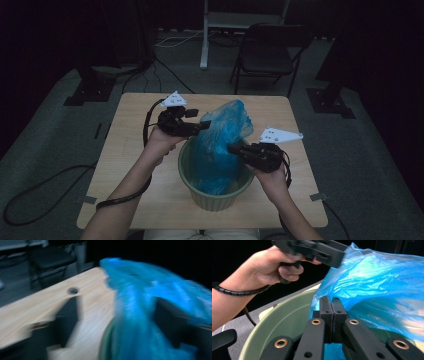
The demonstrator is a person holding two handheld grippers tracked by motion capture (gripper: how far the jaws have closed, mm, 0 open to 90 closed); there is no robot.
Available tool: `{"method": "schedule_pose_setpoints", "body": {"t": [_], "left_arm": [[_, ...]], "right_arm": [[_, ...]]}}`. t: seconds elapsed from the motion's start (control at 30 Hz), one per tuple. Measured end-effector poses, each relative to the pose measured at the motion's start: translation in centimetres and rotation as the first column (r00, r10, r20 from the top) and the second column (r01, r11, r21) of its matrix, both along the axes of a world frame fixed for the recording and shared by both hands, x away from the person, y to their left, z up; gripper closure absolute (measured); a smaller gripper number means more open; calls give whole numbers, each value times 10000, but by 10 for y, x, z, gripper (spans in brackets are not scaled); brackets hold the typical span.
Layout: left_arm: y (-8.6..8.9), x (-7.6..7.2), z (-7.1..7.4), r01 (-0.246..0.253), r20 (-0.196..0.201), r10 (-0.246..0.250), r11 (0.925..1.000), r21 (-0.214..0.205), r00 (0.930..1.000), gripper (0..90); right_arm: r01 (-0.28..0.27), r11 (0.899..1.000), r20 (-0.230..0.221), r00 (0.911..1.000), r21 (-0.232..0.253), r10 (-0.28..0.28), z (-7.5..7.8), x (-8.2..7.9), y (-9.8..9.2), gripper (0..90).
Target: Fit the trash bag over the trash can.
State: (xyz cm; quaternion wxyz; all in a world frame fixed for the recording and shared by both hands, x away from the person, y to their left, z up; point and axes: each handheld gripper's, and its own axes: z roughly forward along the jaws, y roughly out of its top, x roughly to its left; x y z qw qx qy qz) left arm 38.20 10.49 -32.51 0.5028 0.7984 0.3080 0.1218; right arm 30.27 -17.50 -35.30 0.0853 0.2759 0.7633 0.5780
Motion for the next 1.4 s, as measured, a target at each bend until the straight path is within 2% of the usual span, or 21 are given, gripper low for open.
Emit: {"method": "schedule_pose_setpoints", "body": {"t": [0.03, 0.07, 0.1, 0.13, 0.2, 0.3, 0.43, 0.47, 0.53, 0.6, 0.67, 0.7, 0.73, 0.83, 0.97, 1.03, 1.07, 1.1, 1.27, 1.37, 1.4], "left_arm": [[0, 0, 0, 0, 0, 0, 10000, 0, 10000, 416], [-5, 2, -2, 180, -266, -174, 9996, 219, 9995, 416], [-6, 3, -2, 222, -333, -213, 9994, 247, 9992, 525], [-7, 3, -3, 302, -438, -290, 9992, 278, 9986, 590], [-7, 1, -3, 205, -276, -193, 9988, 445, 9994, 740], [-4, 0, -2, 208, -220, -198, 9989, 423, 9996, 883], [-1, -4, -2, 244, -76, -240, 9980, 585, 9997, 900], [3, -10, -1, 421, -122, -418, 9987, 276, 9991, 900], [9, -19, 1, 561, -83, -561, 9984, 45, 9984, 900], [13, -30, 2, 702, 105, -703, 9975, 60, 9975, 900], [18, -41, 0, 1087, 64, -1087, 9941, -39, 9941, 900], [20, -46, -1, 1105, 100, -1105, 9939, -58, 9938, 900], [22, -51, -2, 1375, 75, -1375, 9905, -51, 9905, 900], [25, -61, -7, 1538, 83, -1538, 9881, -57, 9881, 900], [28, -68, -13, 1774, -43, -1776, 9834, -374, 9841, 900], [28, -69, -16, 1902, -100, -1907, 9810, -385, 9816, 900], [27, -69, -17, 1833, -158, -1840, 9822, -402, 9828, 900], [27, -68, -18, 1968, -174, -1975, 9798, -362, 9802, 900], [22, -66, -19, 2046, -228, -2055, 9781, -379, 9784, 900], [19, -65, -18, 2101, -182, -2108, 9771, -340, 9774, 900], [18, -65, -18, 2029, -149, -2034, 9787, -304, 9790, 900]], "right_arm": [[0, 10000, 0, 10000, 0, 0, 0, 0, 0, 899], [6, 10000, 27, 10000, 0, -6, 0, 0, 0, 899], [21, 10000, 28, 10000, 30, -21, 0, 0, -1, 899], [29, 10000, 23, 10000, 53, -29, 0, 0, -1, 899], [58, 10000, 22, 10000, 53, -58, 0, 0, -2, 899], [46, 10000, 28, 10000, 86, -46, 0, -1, -3, 899], [28, 9999, 43, 10000, 128, -29, 0, -3, -3, 898], [-25, 9999, 18, 10000, 166, 25, 0, -4, -4, 896], [-176, 9990, -109, 9998, 417, 181, -1, -12, -7, 885], [-323, 9984, -79, 9994, 472, 327, 0, -22, -10, 875], [-436, 9973, -39, 9990, 590, 439, -1, -33, -13, 864], [-504, 9970, -87, 9987, 592, 510, -2, -37, -15, 836], [-484, 9975, -163, 9987, 524, 493, -2, -40, -17, 800], [226, 9988, -33, 9997, 441, -225, 2, -42, -27, 693], [1100, 9888, -298, 9938, 1011, -1075, 13, -24, -45, 616], [1279, 9858, -517, 9911, 1089, -1228, 21, -8, -50, 549], [1384, 9847, -714, 9888, 1059, -1312, 24, 2, -51, 530], [1384, 9842, -891, 9877, 1104, -1288, 26, 12, -51, 507], [1212, 9880, -1828, 9778, 955, -1023, 27, 56, -33, 455], [928, 9944, -2133, 9737, 503, -800, 24, 72, -16, 442], [827, 9959, -2213, 9725, 356, -728, 23, 76, -11, 443]]}}
